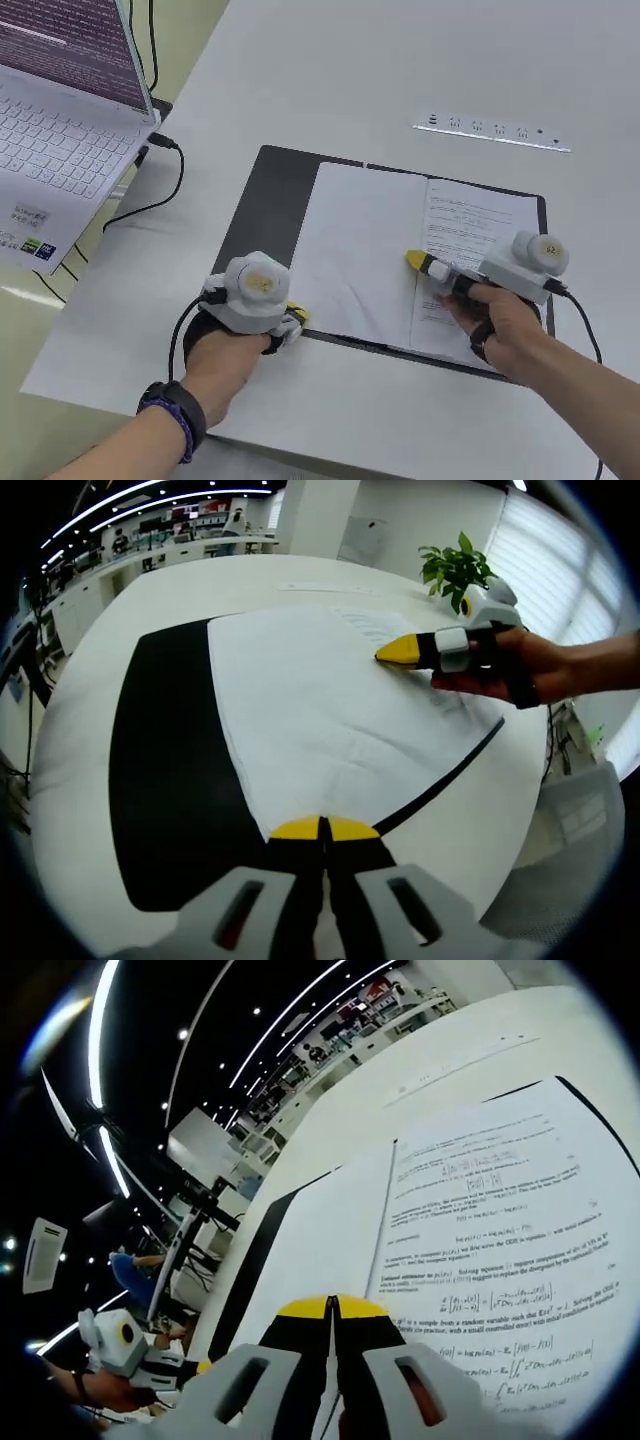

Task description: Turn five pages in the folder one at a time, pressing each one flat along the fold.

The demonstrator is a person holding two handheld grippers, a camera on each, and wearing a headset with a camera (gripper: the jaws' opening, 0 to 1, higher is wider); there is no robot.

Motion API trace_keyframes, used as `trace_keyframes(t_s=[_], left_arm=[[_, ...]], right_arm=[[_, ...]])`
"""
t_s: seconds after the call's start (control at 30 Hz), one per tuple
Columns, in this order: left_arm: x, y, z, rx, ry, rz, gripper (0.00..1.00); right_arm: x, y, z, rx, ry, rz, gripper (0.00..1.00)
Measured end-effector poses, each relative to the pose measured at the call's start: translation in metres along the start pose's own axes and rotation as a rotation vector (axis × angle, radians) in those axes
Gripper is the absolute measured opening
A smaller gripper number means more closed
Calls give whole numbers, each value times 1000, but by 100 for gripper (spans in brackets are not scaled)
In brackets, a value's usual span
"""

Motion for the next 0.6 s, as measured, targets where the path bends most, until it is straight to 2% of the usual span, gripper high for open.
trace_keyframes(t_s=[0.2,0.37,0.6], left_arm=[[0,0,1,2,4,-7,0],[0,0,0,0,-4,-6,0],[0,0,0,-6,-8,-8,0]], right_arm=[[5,10,-6,36,4,49,0],[13,20,-4,77,-16,96,0],[22,34,-1,123,-18,146,0]])
Point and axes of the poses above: the centre of the closed fingertips' face, and the gripper's own axes: x roughly forward along the fingers, z roughly to its right, y roughly out of its top, the point moved 2 cm from there along -x, roughly backward along the fingers, and after that the axes turned 3 degrees about -y, right-handed, at the moved point
